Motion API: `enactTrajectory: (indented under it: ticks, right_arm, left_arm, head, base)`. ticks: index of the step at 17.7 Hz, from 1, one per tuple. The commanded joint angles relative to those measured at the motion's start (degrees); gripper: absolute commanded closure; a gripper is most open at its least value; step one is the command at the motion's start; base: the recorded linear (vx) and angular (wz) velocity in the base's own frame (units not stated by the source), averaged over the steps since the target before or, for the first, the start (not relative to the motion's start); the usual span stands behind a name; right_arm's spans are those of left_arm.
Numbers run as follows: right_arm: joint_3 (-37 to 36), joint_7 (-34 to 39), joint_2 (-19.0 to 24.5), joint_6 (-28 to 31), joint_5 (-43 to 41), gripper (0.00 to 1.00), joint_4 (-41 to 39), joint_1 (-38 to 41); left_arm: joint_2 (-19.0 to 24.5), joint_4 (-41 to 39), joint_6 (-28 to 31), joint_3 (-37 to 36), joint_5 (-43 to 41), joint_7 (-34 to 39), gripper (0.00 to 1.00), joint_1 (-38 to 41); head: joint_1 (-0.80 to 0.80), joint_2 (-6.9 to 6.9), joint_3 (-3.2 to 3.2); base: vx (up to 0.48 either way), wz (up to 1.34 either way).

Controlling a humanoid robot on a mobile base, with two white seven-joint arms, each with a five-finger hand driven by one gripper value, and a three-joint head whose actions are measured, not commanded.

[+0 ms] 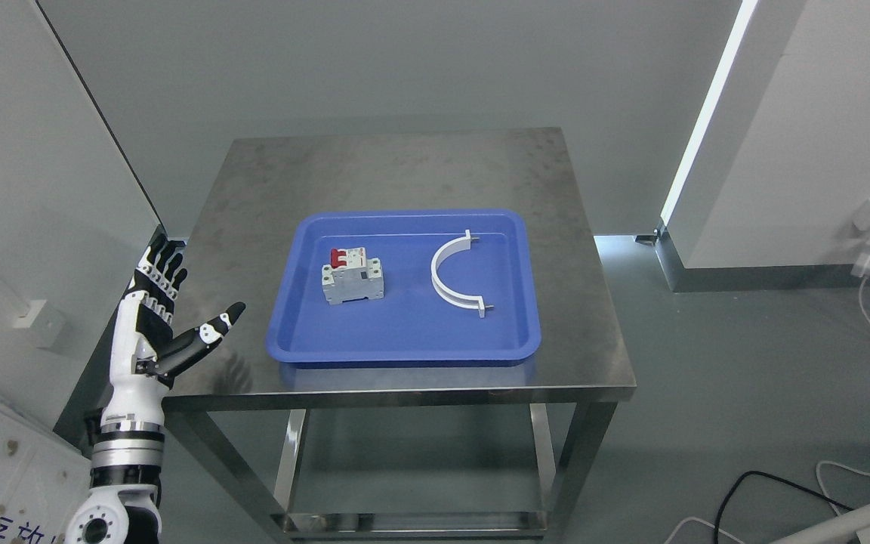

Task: Place circuit breaker on shelf
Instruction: 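Reach the left hand toward the grey circuit breaker in the blue tray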

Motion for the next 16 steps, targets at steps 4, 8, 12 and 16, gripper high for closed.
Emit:
enactTrajectory:
  ticks: [4,8,12,16]
  right_arm:
    - [1.14,0.04,-1.00,3.33,0.00,0.00,-0.01,0.00]
    - [1.14,0.04,-1.00,3.33,0.00,0.00,-0.01,0.00]
    - [1.14,0.04,-1.00,3.33,0.00,0.00,-0.01,0.00]
    - [1.14,0.04,-1.00,3.33,0.00,0.00,-0.01,0.00]
  left_arm:
    - [1.00,-0.43,-2.10,-0.16,0.00,-12.00,0.00,-0.97]
    - [1.84,0.45,-0.80,-2.53,-2.09,-15.11,0.04,-6.40]
    - [8.87,1.33,10.87,-12.89,-9.04,-15.03,0.03,-12.38]
    - [9.41,3.88,13.45,-16.77,-17.47,-15.72,0.03,-15.73]
  head:
    - [0.00,0.00,0.00]
    - [0.00,0.00,0.00]
    - [0.00,0.00,0.00]
    - [0.00,0.00,0.00]
  base:
    - [0.000,0.00]
    - [0.000,0.00]
    - [0.000,0.00]
    - [0.000,0.00]
